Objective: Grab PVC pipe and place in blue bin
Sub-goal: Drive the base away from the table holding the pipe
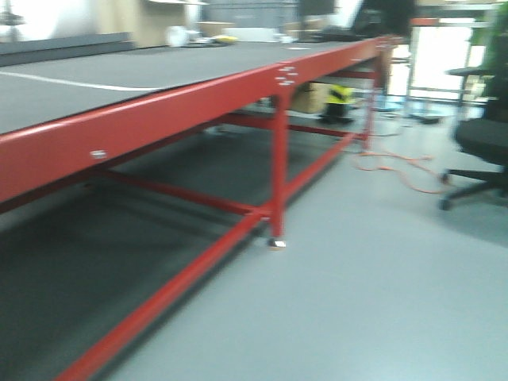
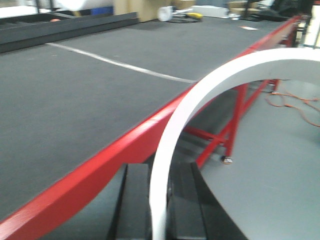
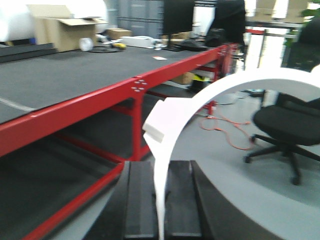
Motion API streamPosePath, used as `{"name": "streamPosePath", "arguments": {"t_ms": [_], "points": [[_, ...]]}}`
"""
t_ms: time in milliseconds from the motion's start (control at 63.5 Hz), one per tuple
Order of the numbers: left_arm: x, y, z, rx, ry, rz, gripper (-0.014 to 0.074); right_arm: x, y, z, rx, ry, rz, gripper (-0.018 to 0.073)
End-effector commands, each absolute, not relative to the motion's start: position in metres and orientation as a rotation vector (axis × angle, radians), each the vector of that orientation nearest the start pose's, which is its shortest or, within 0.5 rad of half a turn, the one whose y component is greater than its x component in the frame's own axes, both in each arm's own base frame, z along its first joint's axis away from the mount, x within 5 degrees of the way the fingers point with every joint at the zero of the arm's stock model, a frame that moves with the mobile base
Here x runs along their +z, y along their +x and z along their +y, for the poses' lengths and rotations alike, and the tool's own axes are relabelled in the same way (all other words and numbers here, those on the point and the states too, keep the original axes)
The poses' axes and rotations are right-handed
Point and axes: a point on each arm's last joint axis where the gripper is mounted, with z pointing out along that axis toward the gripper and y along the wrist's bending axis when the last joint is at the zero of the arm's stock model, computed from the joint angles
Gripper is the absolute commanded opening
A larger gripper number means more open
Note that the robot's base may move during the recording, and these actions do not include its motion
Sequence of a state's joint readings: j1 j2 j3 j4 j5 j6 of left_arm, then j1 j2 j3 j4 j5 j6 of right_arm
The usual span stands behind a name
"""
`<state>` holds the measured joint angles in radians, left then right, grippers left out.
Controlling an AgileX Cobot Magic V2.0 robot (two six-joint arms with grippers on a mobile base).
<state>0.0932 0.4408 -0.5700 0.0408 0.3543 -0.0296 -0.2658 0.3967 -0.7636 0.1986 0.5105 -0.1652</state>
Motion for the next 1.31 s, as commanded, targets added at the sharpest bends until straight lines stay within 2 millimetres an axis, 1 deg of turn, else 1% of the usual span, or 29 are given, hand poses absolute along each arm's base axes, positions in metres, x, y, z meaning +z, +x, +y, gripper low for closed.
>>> {"name": "streamPosePath", "arguments": {"t_ms": [0,1291], "points": [[0.3444,0.0898,0.0097,0.076,-0.096,1.670,-0.0111,0.3951,0.0604,-0.0079,-0.131,0.144,1.589,-0.0169],[0.3444,0.0898,0.0097,0.076,-0.096,1.670,-0.0111,0.3951,0.0604,-0.0079,-0.131,0.144,1.589,-0.0169]]}}
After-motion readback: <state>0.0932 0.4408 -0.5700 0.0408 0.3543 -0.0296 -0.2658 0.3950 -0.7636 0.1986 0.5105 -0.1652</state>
